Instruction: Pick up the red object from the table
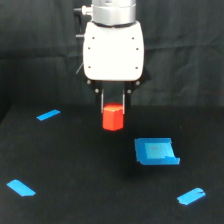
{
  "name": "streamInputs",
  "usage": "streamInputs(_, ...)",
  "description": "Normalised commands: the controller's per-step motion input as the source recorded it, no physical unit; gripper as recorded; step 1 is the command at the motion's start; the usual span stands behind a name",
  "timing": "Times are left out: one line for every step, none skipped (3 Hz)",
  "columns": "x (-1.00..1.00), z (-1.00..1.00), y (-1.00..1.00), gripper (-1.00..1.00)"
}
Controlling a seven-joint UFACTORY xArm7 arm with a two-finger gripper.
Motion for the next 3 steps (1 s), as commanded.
streamInputs(0.03,-0.02,0.01,-0.99)
streamInputs(0.0,0.13,-0.08,-1.0)
streamInputs(-0.02,0.11,-0.12,-1.0)
